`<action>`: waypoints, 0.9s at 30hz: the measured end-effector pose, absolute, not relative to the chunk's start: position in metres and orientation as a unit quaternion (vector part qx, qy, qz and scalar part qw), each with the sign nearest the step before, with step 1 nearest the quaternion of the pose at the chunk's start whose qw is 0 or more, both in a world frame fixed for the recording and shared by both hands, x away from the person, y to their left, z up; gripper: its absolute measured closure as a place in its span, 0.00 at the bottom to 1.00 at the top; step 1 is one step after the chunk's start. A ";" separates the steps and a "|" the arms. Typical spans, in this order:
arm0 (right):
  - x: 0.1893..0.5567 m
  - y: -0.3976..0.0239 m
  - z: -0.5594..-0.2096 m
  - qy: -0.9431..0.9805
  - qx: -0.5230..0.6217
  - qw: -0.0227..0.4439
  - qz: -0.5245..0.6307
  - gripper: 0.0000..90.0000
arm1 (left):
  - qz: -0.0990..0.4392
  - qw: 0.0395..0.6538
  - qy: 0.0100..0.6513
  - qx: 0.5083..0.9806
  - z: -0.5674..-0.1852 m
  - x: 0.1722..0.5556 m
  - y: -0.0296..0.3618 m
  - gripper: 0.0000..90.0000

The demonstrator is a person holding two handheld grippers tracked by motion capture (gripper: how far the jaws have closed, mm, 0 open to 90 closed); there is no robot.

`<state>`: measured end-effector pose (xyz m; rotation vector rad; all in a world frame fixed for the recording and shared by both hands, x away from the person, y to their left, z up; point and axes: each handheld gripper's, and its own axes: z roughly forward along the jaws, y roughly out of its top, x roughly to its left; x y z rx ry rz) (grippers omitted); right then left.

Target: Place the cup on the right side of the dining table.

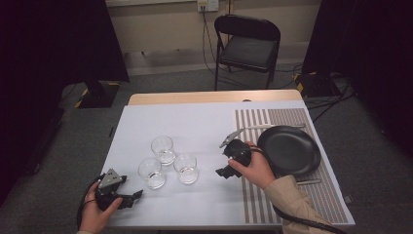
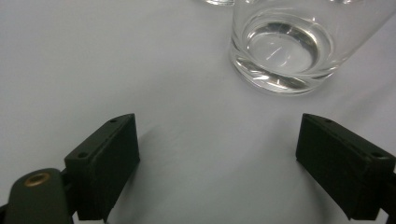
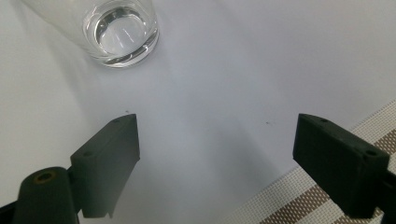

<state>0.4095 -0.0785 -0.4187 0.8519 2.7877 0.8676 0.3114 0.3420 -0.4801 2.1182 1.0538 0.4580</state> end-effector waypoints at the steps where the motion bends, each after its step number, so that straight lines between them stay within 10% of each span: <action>1: 0.410 -0.079 -0.419 0.915 0.280 0.050 0.285 0.15 | 0.177 0.358 0.408 0.821 -0.480 0.311 0.342 0.14; 27: 0.414 -0.069 -0.412 0.917 0.273 0.048 0.287 0.15 | 0.177 0.358 0.408 0.821 -0.480 0.311 0.342 0.14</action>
